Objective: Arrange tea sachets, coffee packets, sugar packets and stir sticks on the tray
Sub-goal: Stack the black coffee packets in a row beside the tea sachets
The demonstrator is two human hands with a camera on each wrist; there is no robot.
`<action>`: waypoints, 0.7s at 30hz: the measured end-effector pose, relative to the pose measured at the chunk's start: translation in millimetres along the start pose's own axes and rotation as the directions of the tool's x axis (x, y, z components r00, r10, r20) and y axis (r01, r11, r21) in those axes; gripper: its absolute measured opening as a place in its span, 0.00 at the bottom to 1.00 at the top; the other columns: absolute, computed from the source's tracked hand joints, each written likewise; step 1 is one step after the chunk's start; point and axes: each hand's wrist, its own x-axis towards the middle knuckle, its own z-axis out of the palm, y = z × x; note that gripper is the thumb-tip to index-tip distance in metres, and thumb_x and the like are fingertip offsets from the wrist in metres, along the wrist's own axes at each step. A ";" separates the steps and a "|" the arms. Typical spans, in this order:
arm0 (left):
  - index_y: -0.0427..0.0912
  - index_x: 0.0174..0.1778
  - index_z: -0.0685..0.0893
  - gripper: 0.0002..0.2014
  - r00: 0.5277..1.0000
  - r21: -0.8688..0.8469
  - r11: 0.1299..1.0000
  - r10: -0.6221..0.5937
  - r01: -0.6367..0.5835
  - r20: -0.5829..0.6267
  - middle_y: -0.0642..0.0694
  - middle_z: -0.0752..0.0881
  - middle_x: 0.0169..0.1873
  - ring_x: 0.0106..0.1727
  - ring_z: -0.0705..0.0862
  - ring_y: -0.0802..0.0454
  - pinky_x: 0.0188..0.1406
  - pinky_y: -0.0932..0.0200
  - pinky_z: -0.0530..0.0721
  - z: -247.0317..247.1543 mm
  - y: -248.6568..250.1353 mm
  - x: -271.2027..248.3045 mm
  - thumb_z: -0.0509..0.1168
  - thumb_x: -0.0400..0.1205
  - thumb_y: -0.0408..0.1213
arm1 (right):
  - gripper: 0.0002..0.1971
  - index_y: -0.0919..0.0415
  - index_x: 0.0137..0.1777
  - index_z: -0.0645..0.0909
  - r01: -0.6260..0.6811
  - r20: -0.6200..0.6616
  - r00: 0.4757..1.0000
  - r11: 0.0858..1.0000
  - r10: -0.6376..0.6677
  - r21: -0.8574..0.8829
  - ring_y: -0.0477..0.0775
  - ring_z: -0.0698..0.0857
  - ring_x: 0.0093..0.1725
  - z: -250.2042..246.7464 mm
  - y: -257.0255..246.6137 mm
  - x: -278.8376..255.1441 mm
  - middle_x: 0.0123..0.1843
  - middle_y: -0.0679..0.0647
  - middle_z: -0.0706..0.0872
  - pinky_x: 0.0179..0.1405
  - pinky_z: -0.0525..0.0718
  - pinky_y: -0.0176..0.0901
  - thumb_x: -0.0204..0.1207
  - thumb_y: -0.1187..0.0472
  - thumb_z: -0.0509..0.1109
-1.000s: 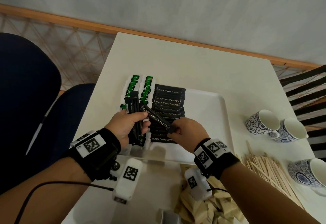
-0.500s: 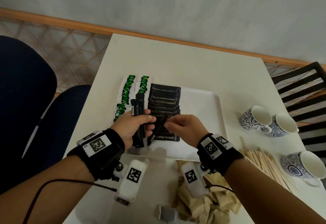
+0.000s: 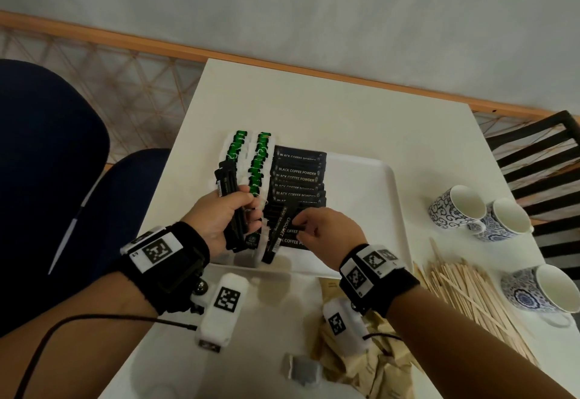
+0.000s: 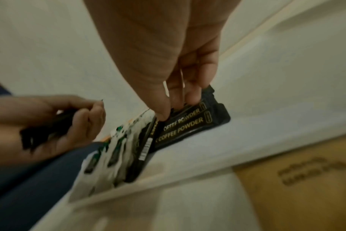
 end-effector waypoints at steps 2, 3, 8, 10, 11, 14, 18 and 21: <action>0.43 0.46 0.79 0.06 1.000 -0.008 1.000 0.000 0.000 -0.008 0.43 0.84 0.32 0.31 0.83 0.49 0.27 0.59 0.87 -4.5 0.7 0.5 0.63 0.83 0.27 | 0.17 0.42 0.67 0.77 0.128 0.007 0.992 0.983 -0.128 -0.134 0.50 0.80 0.55 3.5 -6.1 5.9 0.58 0.46 0.79 0.47 0.81 0.43 0.80 0.57 0.64; 0.43 0.46 0.79 0.05 1.000 -0.006 1.000 0.000 0.000 -0.014 0.43 0.84 0.34 0.32 0.84 0.49 0.27 0.59 0.87 -6.6 0.1 1.3 0.63 0.83 0.27 | 0.20 0.42 0.70 0.75 0.184 0.038 0.983 0.962 -0.180 -0.201 0.52 0.80 0.56 5.3 -9.2 10.3 0.60 0.48 0.77 0.47 0.81 0.44 0.80 0.59 0.63; 0.42 0.47 0.80 0.05 0.999 -0.004 1.000 -0.007 0.007 -0.036 0.42 0.84 0.34 0.31 0.84 0.49 0.26 0.59 0.87 -12.5 -4.2 2.7 0.64 0.83 0.28 | 0.23 0.48 0.72 0.74 0.327 0.129 0.945 0.847 -0.301 -0.420 0.57 0.77 0.45 6.4 -20.3 29.5 0.54 0.55 0.72 0.35 0.70 0.44 0.79 0.66 0.62; 0.42 0.48 0.80 0.04 0.999 -0.004 1.000 -0.010 0.010 -0.043 0.42 0.84 0.35 0.30 0.85 0.49 0.26 0.59 0.87 -13.3 -5.2 4.0 0.64 0.83 0.28 | 0.19 0.52 0.67 0.78 0.345 0.145 0.938 0.822 -0.313 -0.453 0.55 0.72 0.41 6.0 -21.9 32.9 0.53 0.56 0.72 0.34 0.68 0.45 0.78 0.66 0.63; 0.42 0.48 0.80 0.04 0.999 -0.005 1.000 -0.011 0.010 -0.045 0.42 0.84 0.35 0.30 0.84 0.49 0.26 0.59 0.86 -13.1 -5.6 4.7 0.64 0.83 0.28 | 0.17 0.54 0.64 0.79 0.351 0.136 0.936 0.815 -0.326 -0.461 0.55 0.70 0.40 6.3 -22.2 33.9 0.52 0.56 0.73 0.33 0.68 0.45 0.77 0.66 0.64; 0.43 0.48 0.79 0.04 0.999 -0.005 1.000 -0.013 0.013 -0.047 0.43 0.84 0.34 0.31 0.84 0.49 0.26 0.58 0.86 -11.6 -7.0 5.1 0.64 0.83 0.29 | 0.10 0.57 0.51 0.83 0.362 0.084 0.927 0.810 -0.366 -0.461 0.56 0.74 0.36 4.1 -20.8 34.9 0.47 0.56 0.75 0.28 0.67 0.44 0.72 0.67 0.70; 0.42 0.48 0.79 0.04 0.999 -0.003 1.000 -0.017 0.017 -0.030 0.42 0.84 0.33 0.31 0.83 0.49 0.25 0.59 0.86 -5.8 -7.5 2.1 0.63 0.83 0.28 | 0.09 0.57 0.43 0.82 0.365 0.034 0.922 0.837 -0.386 -0.407 0.54 0.73 0.32 -8.9 -9.6 28.6 0.43 0.55 0.77 0.25 0.63 0.39 0.66 0.70 0.73; 0.41 0.47 0.78 0.05 0.999 0.005 0.999 -0.034 0.034 0.005 0.41 0.82 0.33 0.31 0.81 0.48 0.24 0.59 0.83 -0.7 -9.0 -0.4 0.62 0.83 0.27 | 0.08 0.57 0.44 0.82 0.350 -0.056 0.921 0.880 -0.386 -0.321 0.57 0.79 0.34 -26.7 2.3 17.6 0.46 0.55 0.79 0.26 0.70 0.40 0.69 0.69 0.73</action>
